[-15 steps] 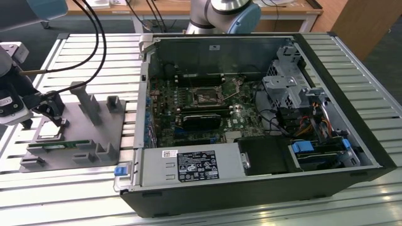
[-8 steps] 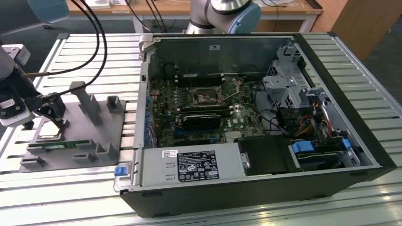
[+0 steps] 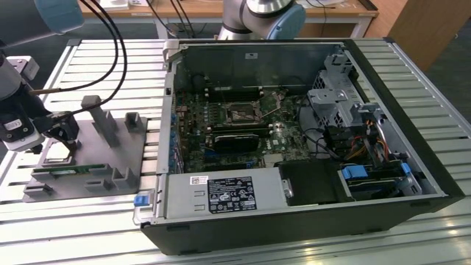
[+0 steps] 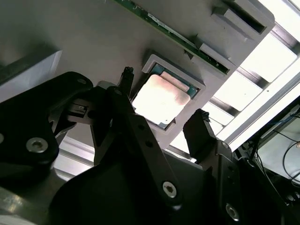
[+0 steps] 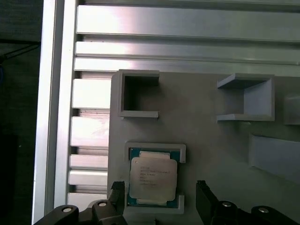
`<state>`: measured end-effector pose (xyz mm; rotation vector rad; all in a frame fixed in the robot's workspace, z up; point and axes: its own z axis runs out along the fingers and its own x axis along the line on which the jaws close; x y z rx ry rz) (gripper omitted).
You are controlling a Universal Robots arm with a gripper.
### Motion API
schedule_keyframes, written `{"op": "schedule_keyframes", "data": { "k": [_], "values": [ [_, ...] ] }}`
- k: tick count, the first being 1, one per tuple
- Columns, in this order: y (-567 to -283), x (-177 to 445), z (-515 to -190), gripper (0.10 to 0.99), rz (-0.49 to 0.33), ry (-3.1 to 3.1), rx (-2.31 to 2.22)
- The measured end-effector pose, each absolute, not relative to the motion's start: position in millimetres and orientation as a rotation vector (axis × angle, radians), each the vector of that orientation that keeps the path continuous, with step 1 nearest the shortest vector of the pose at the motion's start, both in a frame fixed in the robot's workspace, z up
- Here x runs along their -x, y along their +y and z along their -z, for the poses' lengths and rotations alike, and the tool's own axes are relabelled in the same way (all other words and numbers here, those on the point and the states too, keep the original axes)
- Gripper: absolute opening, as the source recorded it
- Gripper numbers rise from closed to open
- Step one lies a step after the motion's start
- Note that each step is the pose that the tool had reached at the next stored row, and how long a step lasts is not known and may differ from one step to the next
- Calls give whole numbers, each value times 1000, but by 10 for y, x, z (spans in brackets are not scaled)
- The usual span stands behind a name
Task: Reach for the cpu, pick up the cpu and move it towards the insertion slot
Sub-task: 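Pick up the cpu and move it towards the insertion slot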
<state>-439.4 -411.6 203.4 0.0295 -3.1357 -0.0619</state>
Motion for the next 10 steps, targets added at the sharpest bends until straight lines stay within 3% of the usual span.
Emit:
{"op": "schedule_keyframes", "data": {
  "k": [10],
  "values": [
    [-4106, 4394, -1987, 706, 62, -3136, -29]
  ]
}}
